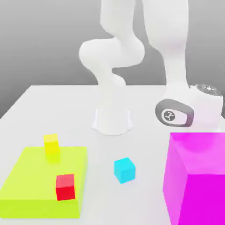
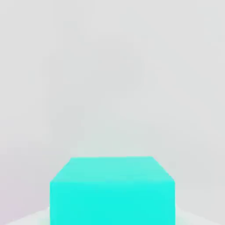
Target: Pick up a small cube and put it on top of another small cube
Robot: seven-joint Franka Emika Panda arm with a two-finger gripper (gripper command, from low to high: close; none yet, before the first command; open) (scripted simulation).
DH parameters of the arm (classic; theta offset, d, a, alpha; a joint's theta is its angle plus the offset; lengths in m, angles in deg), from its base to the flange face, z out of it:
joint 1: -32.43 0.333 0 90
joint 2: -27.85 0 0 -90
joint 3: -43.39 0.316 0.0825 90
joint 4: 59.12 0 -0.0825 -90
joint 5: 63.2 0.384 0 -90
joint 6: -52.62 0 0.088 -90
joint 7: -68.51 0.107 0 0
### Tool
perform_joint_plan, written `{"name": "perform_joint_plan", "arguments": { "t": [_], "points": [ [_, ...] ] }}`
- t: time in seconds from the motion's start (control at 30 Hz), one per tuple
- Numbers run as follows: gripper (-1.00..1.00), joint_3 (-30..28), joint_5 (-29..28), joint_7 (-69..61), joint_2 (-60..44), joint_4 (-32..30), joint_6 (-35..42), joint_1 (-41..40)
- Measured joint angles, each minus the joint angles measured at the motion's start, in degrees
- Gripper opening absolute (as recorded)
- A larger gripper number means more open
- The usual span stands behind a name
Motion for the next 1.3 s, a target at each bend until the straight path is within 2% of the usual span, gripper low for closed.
{"name": "perform_joint_plan", "arguments": {
  "t": [0.2, 0.23, 0.4, 0.47, 0.6, 0.8, 0.93, 1.0, 1.3],
  "points": [
    [-1.00, 10.9, 15.0, -11.3, 9.3, -2.9, 5.6, -7.6],
    [-1.00, 11.1, 13.4, -10.3, 10.2, -2.9, 6.7, -6.5],
    [-1.00, 10.7, -9.8, 6.4, 11.9, 0.0, 13.5, 3.4],
    [-1.00, 10.7, -15.7, 12.5, 12.2, 2.4, 18.2, 5.6],
    [-1.00, 10.7, -22.4, 22.4, 12.6, 7.8, 29.2, 8.7],
    [-1.00, 11.2, -27.6, 34.0, 13.5, 15.7, 46.3, 13.1],
    [-1.00, 10.1, -24.9, 38.6, 13.9, 21.8, 60.1, 12.4],
    [-1.00, 8.9, -21.6, 37.9, 13.9, 23.4, 63.4, 10.0],
    [-1.00, 3.2, -3.7, 26.5, 15.1, 25.7, 66.9, -3.4]
  ]
}}
